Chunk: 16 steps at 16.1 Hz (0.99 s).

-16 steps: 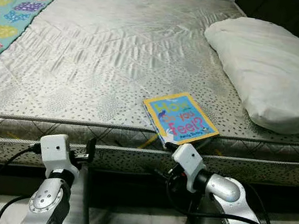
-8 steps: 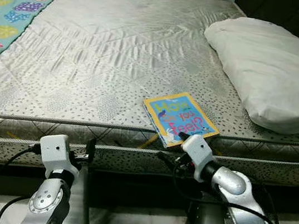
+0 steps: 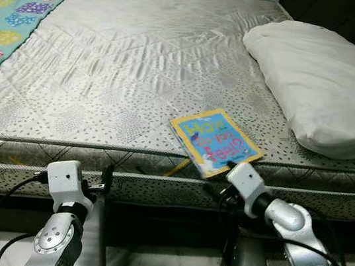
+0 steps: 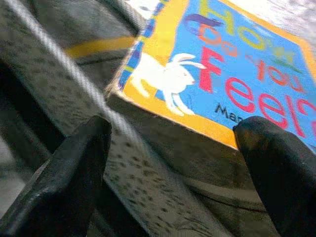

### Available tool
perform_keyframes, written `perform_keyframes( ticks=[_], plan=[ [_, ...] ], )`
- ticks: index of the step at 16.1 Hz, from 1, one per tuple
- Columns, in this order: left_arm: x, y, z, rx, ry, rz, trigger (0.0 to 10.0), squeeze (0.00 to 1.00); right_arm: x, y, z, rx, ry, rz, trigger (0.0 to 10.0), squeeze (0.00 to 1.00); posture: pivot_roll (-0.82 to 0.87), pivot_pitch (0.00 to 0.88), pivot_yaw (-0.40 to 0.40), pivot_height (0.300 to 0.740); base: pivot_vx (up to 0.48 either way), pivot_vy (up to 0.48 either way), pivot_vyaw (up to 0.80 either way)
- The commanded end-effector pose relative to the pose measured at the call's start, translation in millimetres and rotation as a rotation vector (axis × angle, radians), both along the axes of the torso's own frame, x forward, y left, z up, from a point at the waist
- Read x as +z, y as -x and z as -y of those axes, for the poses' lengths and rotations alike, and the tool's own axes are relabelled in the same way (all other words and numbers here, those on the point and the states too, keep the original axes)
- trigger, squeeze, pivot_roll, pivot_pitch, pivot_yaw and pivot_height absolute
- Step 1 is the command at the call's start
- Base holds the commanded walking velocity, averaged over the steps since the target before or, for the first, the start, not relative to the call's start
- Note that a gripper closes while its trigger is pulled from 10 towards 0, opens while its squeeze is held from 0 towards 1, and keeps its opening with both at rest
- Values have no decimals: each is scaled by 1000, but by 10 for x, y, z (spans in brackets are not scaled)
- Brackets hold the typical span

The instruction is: Clean up the room

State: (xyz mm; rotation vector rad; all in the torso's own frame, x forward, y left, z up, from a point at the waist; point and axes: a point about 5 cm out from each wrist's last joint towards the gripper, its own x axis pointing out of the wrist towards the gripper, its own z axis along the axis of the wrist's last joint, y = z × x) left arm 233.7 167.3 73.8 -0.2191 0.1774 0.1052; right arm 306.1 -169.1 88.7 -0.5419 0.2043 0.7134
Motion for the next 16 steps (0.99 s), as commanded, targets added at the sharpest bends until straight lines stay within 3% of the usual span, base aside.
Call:
perform_keyframes(
  ticks=[1, 7, 16],
  plan=[
    [-5, 12, -9, -3, -8, -10, 10000, 0, 49, -61, 80, -69, 12, 24, 10000, 0, 14, 0, 8, 417, 0, 0, 0],
    [-4, -2, 2, -7, -7, -8, 10000, 0, 182, -7, -266, -30, -145, 62, 10000, 0, 9, 0, 6, 417, 0, 0, 0],
    [-17, -25, 45, -13, 3, -8, 10000, 0, 238, 251, -597, 57, -204, 24, 10000, 0, 1, 0, -1, 417, 0, 0, 0]
  ],
)
